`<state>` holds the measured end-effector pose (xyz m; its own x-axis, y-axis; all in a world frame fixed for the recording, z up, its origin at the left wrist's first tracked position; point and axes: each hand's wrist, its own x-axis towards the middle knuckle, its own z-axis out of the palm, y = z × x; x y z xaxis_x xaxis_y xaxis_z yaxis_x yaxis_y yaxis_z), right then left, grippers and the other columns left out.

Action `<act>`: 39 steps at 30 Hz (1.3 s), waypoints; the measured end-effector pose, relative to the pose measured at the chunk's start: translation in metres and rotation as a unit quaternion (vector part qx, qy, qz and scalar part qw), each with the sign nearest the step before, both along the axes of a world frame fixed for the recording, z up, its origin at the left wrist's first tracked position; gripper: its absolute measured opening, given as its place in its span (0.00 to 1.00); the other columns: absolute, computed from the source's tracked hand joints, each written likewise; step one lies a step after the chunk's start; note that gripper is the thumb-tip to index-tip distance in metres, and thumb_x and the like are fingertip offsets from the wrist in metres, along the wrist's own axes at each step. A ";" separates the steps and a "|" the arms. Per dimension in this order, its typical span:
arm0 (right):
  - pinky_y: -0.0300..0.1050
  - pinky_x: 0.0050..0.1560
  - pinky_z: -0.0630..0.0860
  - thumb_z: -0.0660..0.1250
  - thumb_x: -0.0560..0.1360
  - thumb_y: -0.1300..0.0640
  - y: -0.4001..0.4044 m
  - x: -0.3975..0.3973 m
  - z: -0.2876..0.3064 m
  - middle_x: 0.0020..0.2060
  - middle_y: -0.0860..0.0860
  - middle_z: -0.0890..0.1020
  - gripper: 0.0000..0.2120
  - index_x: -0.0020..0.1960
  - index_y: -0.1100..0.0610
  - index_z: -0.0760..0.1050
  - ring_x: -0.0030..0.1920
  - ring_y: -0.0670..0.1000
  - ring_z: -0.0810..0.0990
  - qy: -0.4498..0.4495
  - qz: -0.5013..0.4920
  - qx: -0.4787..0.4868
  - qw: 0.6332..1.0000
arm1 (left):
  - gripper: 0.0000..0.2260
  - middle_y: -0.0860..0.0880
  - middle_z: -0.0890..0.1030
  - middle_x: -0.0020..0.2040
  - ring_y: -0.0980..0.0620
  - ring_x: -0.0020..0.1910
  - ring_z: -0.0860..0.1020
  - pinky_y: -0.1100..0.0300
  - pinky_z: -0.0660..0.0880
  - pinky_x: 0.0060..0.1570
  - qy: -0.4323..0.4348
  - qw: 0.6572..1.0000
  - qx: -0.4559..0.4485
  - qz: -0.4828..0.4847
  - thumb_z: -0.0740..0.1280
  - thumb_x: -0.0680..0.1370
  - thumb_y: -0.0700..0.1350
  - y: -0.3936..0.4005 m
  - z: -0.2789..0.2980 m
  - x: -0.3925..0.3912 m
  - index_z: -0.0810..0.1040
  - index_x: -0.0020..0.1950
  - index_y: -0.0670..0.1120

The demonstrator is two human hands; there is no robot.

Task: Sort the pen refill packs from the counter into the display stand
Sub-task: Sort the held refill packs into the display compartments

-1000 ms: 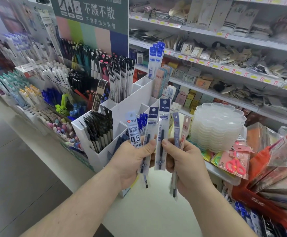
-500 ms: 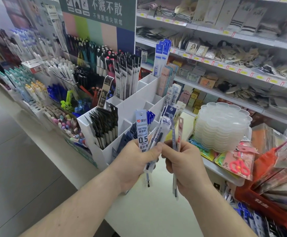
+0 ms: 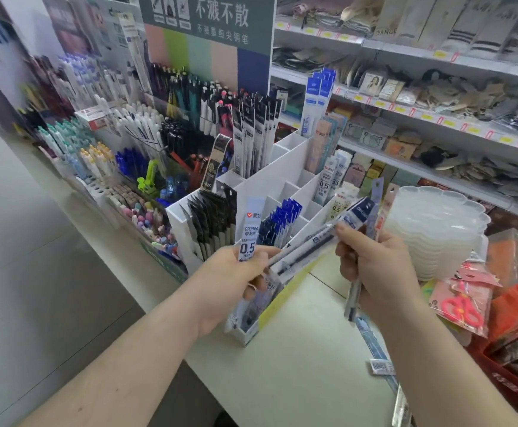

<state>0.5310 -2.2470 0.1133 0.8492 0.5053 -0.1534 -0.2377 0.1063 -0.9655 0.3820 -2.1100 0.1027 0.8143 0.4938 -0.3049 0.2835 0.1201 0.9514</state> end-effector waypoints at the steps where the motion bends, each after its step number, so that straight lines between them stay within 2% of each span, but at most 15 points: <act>1: 0.36 0.21 0.60 0.70 0.76 0.64 -0.001 0.003 -0.001 0.25 0.53 0.75 0.10 0.37 0.59 0.75 0.22 0.47 0.65 -0.011 -0.021 0.001 1.000 | 0.12 0.53 0.79 0.37 0.56 0.34 0.75 0.62 0.69 0.34 0.004 1.000 0.008 0.016 0.58 0.85 0.42 0.003 0.002 -0.003 0.81 0.55 0.48; 3: 0.37 0.21 0.64 0.70 0.77 0.63 -0.002 0.006 -0.005 0.25 0.53 0.77 0.09 0.38 0.58 0.76 0.22 0.47 0.67 -0.045 -0.034 -0.011 0.998 | 0.12 0.51 0.81 0.39 0.55 0.33 0.76 0.63 0.68 0.31 0.010 0.999 0.021 0.044 0.57 0.85 0.40 0.008 0.006 -0.008 0.81 0.54 0.45; 6: 0.39 0.23 0.66 0.71 0.77 0.62 -0.002 0.008 -0.009 0.27 0.53 0.78 0.09 0.37 0.56 0.78 0.22 0.49 0.69 -0.106 -0.048 -0.035 0.993 | 0.13 0.50 0.82 0.43 0.55 0.32 0.78 0.63 0.68 0.28 0.029 0.993 0.083 0.074 0.57 0.83 0.37 0.012 0.010 -0.015 0.80 0.53 0.47; 11: 0.42 0.26 0.68 0.72 0.76 0.60 0.004 0.002 -0.020 0.26 0.51 0.80 0.10 0.36 0.56 0.79 0.24 0.50 0.71 -0.172 -0.050 -0.074 0.981 | 0.18 0.55 0.84 0.44 0.58 0.34 0.80 0.65 0.69 0.30 0.102 0.975 0.191 0.059 0.58 0.78 0.33 0.019 0.007 -0.024 0.82 0.46 0.53; 13: 0.45 0.28 0.69 0.73 0.75 0.60 0.010 -0.008 -0.029 0.27 0.54 0.81 0.11 0.34 0.58 0.78 0.25 0.51 0.72 -0.185 -0.041 -0.093 0.977 | 0.20 0.55 0.86 0.44 0.56 0.36 0.83 0.62 0.70 0.31 0.132 0.972 0.194 0.032 0.56 0.75 0.31 0.019 0.006 -0.027 0.82 0.43 0.51; 15: 0.54 0.30 0.73 0.73 0.75 0.59 0.018 -0.017 -0.039 0.29 0.57 0.81 0.12 0.34 0.60 0.77 0.26 0.54 0.74 -0.192 -0.039 -0.108 0.975 | 0.20 0.54 0.86 0.45 0.53 0.39 0.84 0.60 0.70 0.35 0.142 0.971 0.190 0.021 0.56 0.74 0.30 0.016 0.006 -0.029 0.83 0.42 0.50; 20: 0.61 0.36 0.78 0.73 0.75 0.54 0.038 -0.025 -0.059 0.31 0.59 0.80 0.15 0.34 0.60 0.76 0.32 0.64 0.77 -0.207 -0.079 -0.110 0.969 | 0.20 0.53 0.86 0.43 0.52 0.38 0.84 0.57 0.73 0.37 0.118 0.975 0.167 0.089 0.56 0.75 0.29 0.012 0.004 -0.032 0.83 0.42 0.47; 22: 0.58 0.37 0.78 0.72 0.75 0.53 0.046 -0.026 -0.064 0.32 0.60 0.79 0.16 0.34 0.61 0.75 0.34 0.64 0.77 -0.207 -0.087 -0.110 0.968 | 0.19 0.54 0.86 0.43 0.53 0.38 0.84 0.58 0.74 0.36 0.110 0.976 0.161 0.097 0.56 0.75 0.29 0.010 0.005 -0.033 0.83 0.43 0.46; 24: 0.51 0.36 0.74 0.71 0.76 0.54 0.054 -0.028 -0.067 0.32 0.60 0.79 0.16 0.35 0.62 0.75 0.36 0.63 0.76 -0.217 -0.086 -0.115 0.965 | 0.19 0.54 0.86 0.42 0.53 0.38 0.84 0.59 0.74 0.36 0.103 0.977 0.154 0.102 0.56 0.76 0.29 0.008 0.006 -0.034 0.83 0.43 0.46; 26: 0.47 0.34 0.71 0.71 0.76 0.54 0.062 -0.031 -0.072 0.30 0.59 0.77 0.17 0.34 0.62 0.74 0.31 0.56 0.74 -0.222 -0.074 -0.136 0.963 | 0.19 0.54 0.86 0.42 0.53 0.39 0.84 0.59 0.74 0.36 0.098 0.978 0.147 0.107 0.56 0.76 0.29 0.007 0.006 -0.035 0.83 0.44 0.46; 27: 0.43 0.32 0.69 0.71 0.75 0.54 0.066 -0.032 -0.074 0.27 0.56 0.74 0.17 0.33 0.61 0.72 0.29 0.50 0.71 -0.224 -0.066 -0.152 0.960 | 0.19 0.54 0.86 0.42 0.53 0.39 0.84 0.59 0.74 0.36 0.097 0.979 0.144 0.108 0.56 0.76 0.29 0.007 0.006 -0.035 0.83 0.44 0.47; 29: 0.37 0.29 0.65 0.71 0.75 0.55 0.071 -0.034 -0.079 0.24 0.50 0.71 0.17 0.31 0.58 0.71 0.28 0.47 0.68 -0.246 -0.039 -0.191 0.950 | 0.19 0.54 0.86 0.42 0.53 0.40 0.84 0.60 0.74 0.36 0.093 0.979 0.141 0.110 0.56 0.76 0.30 0.006 0.007 -0.036 0.83 0.44 0.47; 32: 0.47 0.32 0.68 0.69 0.76 0.53 0.076 -0.035 -0.089 0.26 0.50 0.75 0.15 0.32 0.57 0.74 0.32 0.54 0.73 -0.282 0.008 -0.252 0.926 | 0.18 0.54 0.86 0.42 0.53 0.39 0.84 0.60 0.76 0.36 0.084 0.981 0.138 0.110 0.56 0.76 0.30 0.007 0.008 -0.036 0.82 0.44 0.47; 35: 0.46 0.30 0.63 0.68 0.76 0.53 0.078 -0.036 -0.095 0.24 0.48 0.71 0.20 0.28 0.53 0.67 0.31 0.53 0.71 -0.302 0.038 -0.304 0.903 | 0.17 0.52 0.86 0.42 0.54 0.36 0.82 0.63 0.75 0.32 0.073 0.983 0.123 0.111 0.57 0.76 0.30 0.007 0.008 -0.035 0.82 0.44 0.46; 39: 0.44 0.29 0.67 0.70 0.76 0.51 0.077 -0.032 -0.090 0.27 0.48 0.75 0.16 0.31 0.53 0.73 0.31 0.52 0.73 -0.284 0.082 -0.325 0.898 | 0.14 0.50 0.85 0.40 0.53 0.34 0.79 0.64 0.71 0.29 0.054 0.990 0.086 0.094 0.58 0.78 0.31 0.002 0.007 -0.031 0.81 0.46 0.44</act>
